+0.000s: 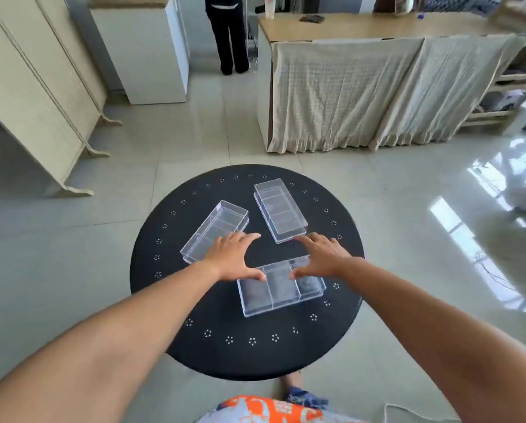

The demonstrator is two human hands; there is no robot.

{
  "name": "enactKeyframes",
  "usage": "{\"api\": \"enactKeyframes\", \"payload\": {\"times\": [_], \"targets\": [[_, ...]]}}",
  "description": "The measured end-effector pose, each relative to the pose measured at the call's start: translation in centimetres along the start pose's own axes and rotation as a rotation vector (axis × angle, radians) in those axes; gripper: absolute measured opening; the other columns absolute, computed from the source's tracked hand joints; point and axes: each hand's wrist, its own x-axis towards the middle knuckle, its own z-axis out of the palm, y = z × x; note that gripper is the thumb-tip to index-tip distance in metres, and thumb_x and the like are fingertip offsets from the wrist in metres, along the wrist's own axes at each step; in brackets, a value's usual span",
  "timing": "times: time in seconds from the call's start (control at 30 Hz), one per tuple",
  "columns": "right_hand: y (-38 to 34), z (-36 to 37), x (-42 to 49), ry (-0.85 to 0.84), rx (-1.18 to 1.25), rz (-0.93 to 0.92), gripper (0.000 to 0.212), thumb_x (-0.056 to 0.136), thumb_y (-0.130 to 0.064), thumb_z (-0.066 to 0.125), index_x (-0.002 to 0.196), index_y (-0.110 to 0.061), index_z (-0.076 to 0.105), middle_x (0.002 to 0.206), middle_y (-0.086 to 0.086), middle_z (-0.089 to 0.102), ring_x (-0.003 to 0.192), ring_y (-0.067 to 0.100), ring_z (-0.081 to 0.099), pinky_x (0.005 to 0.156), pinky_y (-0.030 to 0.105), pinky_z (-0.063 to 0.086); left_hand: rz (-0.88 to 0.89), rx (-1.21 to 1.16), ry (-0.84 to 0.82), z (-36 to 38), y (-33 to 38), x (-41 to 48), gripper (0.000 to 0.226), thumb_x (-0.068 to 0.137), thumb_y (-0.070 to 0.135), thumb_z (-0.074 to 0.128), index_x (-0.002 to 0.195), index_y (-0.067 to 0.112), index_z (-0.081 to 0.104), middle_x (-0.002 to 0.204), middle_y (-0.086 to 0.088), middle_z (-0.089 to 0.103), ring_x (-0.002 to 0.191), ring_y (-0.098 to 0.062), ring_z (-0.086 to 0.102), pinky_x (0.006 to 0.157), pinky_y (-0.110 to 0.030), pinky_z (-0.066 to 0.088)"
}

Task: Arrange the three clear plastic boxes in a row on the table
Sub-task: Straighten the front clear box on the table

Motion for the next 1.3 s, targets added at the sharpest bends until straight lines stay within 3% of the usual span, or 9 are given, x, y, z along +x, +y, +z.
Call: {"api": "enactKeyframes", "payload": {"times": [0.23,0.57,0.7,0.8,0.9,0.97,1.1,1.17,1.3], "targets": [[3.3,4.2,-1.3,-0.148,-0.182,-0.090,0.142,0.058,-0.069,0.082,0.158,-0.035,-0.013,0.170,0.004,-0.007,0.156,0.030,0.003,0.121,0.059,0.010,0.052,0.129,-0.200,5.9,-1.5,-2.3,0.145,0.038,0.080,0.071,0.152,0.044,-0.011,0.154,-0.003,0.024,0.146,-0.026,0.023,0.119,-0.045,0.022],[4.3,5.7,0.3,-0.148,0.048,-0.060,0.115,0.070,-0.036,0.080,0.159,-0.031,0.008,0.168,-0.008,0.003,0.152,0.020,0.024,0.120,0.052,0.018,-0.119,-0.190,-0.206,7.9,-2.2,-3.0,0.135,0.055,0.050,0.086,0.154,0.042,-0.005,0.153,0.007,0.032,0.140,-0.018,0.039,0.105,-0.040,0.044],[4.5,5.2,1.4,-0.193,0.212,-0.043,0.112,0.066,-0.023,0.083,0.156,-0.028,0.017,0.160,-0.004,0.020,0.137,0.026,0.045,0.116,0.047,0.029,-0.178,-0.380,-0.215,8.1,-2.9,-3.0,0.134,0.052,0.049,0.086,0.155,0.037,0.001,0.149,0.015,0.037,0.135,-0.011,0.043,0.108,-0.036,0.041],[5.3,4.1,2.5,-0.324,0.423,-0.003,0.113,0.068,-0.014,0.085,0.158,-0.025,0.017,0.157,0.003,0.025,0.137,0.028,0.043,0.111,0.040,0.040,-0.208,-0.674,-0.268,7.9,-3.6,-2.6,0.135,0.049,0.042,0.090,0.155,0.036,0.008,0.145,0.012,0.041,0.137,-0.006,0.041,0.114,-0.031,0.033],[6.5,2.6,2.6,-0.484,0.705,0.052,0.109,0.069,-0.024,0.084,0.158,-0.027,0.020,0.158,0.000,0.030,0.140,0.019,0.038,0.115,0.038,0.035,-0.273,-1.034,-0.332,6.3,-4.4,-2.4,0.114,0.057,0.031,0.089,0.150,0.041,0.024,0.144,0.001,0.046,0.130,-0.015,0.053,0.110,-0.036,0.041],[7.0,1.9,2.6,-0.536,0.962,0.119,0.088,0.078,-0.029,0.079,0.153,-0.029,0.033,0.149,-0.005,0.042,0.131,0.016,0.048,0.104,0.035,0.043,-0.326,-1.226,-0.390,5.1,-4.7,-2.6,0.093,0.067,0.031,0.084,0.145,0.045,0.035,0.138,-0.002,0.053,0.126,-0.018,0.058,0.107,-0.043,0.046],[6.1,2.1,3.2,-0.480,1.253,0.263,0.050,0.083,-0.050,0.070,0.125,-0.025,0.061,0.109,0.004,0.067,0.080,0.022,0.069,0.079,0.038,0.055,-0.521,-1.495,-0.422,4.3,-3.9,-2.0,0.090,0.056,0.056,0.084,0.136,0.030,0.053,0.134,-0.023,0.056,0.115,-0.039,0.065,0.089,-0.051,0.057],[5.6,2.6,3.4,-0.447,1.258,0.320,0.056,0.086,-0.060,0.065,0.128,-0.023,0.059,0.109,0.008,0.066,0.070,0.023,0.068,0.072,0.038,0.056,-0.657,-1.530,-0.420,4.3,-3.3,-1.2,0.078,0.068,0.062,0.070,0.133,0.022,0.054,0.133,-0.027,0.053,0.105,-0.043,0.068,0.074,-0.046,0.060],[6.1,3.2,3.0,-0.499,1.279,0.215,0.091,0.068,-0.064,0.077,0.146,-0.027,0.046,0.142,0.002,0.053,0.088,0.024,0.071,0.071,0.033,0.057,-0.855,-1.562,-0.502,4.1,-2.9,-0.1,0.077,0.081,0.070,0.051,0.130,0.010,0.054,0.133,-0.026,0.051,0.097,-0.045,0.068,0.056,-0.038,0.060]]}}
